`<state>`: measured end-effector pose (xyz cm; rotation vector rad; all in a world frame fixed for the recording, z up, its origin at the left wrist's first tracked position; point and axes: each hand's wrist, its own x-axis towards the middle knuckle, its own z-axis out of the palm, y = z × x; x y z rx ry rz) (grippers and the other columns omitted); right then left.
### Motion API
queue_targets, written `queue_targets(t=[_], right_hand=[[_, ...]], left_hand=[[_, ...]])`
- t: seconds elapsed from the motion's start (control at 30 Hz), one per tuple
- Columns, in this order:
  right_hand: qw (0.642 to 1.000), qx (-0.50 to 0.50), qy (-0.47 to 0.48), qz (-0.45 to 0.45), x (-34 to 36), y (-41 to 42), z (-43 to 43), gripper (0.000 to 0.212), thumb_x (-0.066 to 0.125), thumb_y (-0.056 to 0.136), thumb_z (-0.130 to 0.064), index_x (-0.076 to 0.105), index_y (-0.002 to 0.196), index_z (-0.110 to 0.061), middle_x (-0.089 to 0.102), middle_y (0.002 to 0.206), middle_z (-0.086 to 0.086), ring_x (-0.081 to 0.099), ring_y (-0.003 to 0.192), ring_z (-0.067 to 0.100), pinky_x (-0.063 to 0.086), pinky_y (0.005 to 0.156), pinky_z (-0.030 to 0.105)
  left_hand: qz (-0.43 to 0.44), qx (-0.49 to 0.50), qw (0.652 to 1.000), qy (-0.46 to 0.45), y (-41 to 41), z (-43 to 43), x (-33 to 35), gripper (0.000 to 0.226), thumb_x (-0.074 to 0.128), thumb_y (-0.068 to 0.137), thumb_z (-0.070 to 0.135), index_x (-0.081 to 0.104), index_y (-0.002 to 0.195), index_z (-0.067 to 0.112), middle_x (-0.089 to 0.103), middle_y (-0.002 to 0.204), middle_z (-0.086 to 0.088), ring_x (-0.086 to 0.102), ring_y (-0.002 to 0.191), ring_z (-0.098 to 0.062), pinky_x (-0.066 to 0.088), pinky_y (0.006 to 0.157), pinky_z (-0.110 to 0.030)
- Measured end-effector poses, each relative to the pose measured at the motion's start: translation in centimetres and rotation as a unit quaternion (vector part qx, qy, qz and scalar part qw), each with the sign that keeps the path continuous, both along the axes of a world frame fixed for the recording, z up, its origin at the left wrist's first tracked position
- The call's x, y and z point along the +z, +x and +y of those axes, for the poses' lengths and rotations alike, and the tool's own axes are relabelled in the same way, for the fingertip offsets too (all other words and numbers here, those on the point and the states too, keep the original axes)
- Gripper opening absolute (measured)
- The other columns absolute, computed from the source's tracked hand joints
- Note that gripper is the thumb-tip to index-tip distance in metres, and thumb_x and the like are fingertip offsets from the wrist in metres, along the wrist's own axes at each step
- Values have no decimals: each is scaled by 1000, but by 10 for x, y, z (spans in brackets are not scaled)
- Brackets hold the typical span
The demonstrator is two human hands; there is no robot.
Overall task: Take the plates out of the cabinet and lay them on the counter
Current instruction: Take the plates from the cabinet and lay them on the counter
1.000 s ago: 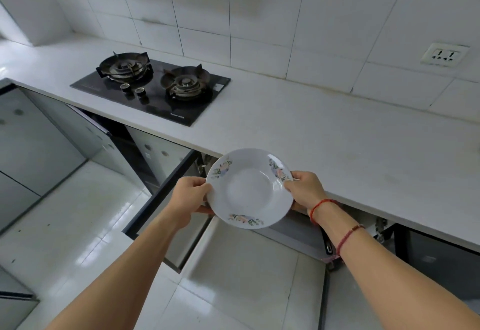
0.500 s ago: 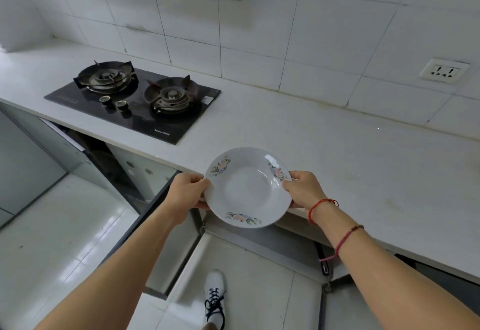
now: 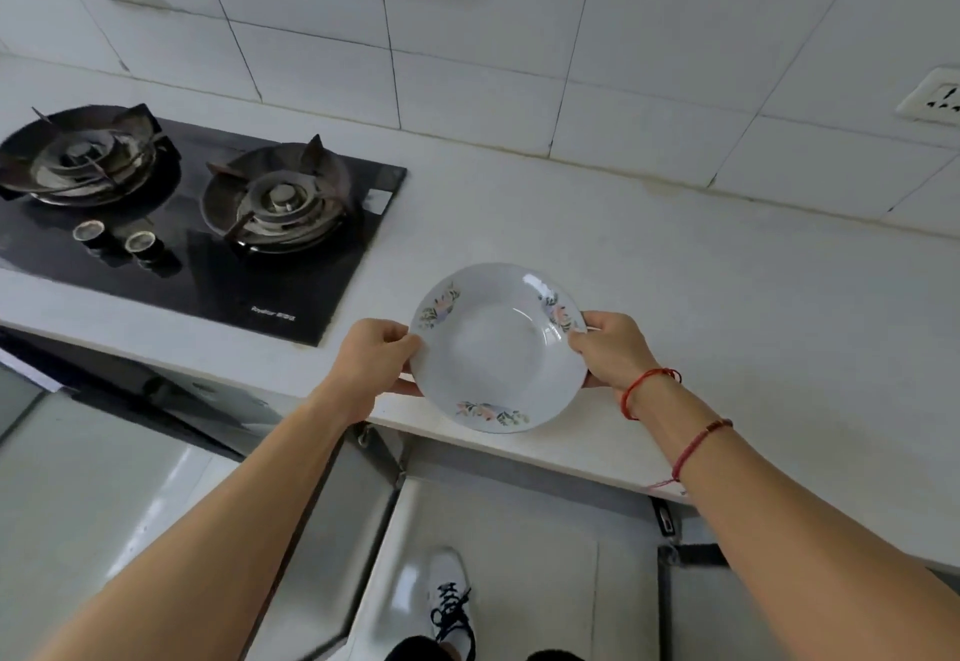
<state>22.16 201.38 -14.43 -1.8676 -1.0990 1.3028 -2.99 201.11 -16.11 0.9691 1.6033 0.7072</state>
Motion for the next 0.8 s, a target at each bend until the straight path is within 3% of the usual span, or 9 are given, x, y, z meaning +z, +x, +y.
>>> queue_targets(t=[0.1, 0.3, 0.53, 0.67, 0.8], right_hand=[[1000, -8, -11, -10, -6, -4, 23, 14, 58, 91, -12, 72, 86, -11, 67, 83, 12, 64, 72, 27, 60, 60, 37], [999, -25, -24, -20, -23, -7, 65, 22, 59, 90, -14, 70, 99, 2, 63, 81, 12, 61, 71, 25, 60, 67, 47], [999, 10, -39, -20, -42, -15, 93, 24, 55, 88, -8, 68, 74, -22, 70, 83, 11, 67, 73, 28, 61, 60, 39], [998, 22, -60, -26, -57, -17, 101, 24, 52, 87, -4, 67, 77, -20, 71, 86, 13, 68, 78, 32, 61, 62, 42], [995, 38, -75, -48, -69, -17, 103, 20, 51, 86, -2, 70, 91, -5, 73, 93, 20, 70, 85, 38, 61, 67, 51]], left_hand=[[0, -10, 1000, -11, -5, 26, -8, 14, 56, 93, 3, 71, 92, 1, 74, 95, -11, 75, 79, -24, 63, 63, -43], [-7, -7, 1000, -25, -8, 69, -18, 11, 60, 92, 5, 69, 97, 2, 73, 96, -14, 74, 79, -27, 63, 66, -48], [13, 18, 999, -44, -16, 91, -24, 11, 59, 93, 5, 69, 97, 2, 73, 95, -14, 74, 79, -25, 63, 62, -44], [24, 15, 998, -56, -20, 95, -33, 11, 60, 94, 8, 69, 99, 4, 73, 98, -10, 74, 83, -24, 62, 59, -37], [26, 12, 997, -70, -19, 96, -42, 10, 61, 93, 9, 70, 98, 6, 73, 98, -9, 75, 83, -22, 63, 61, -39]])
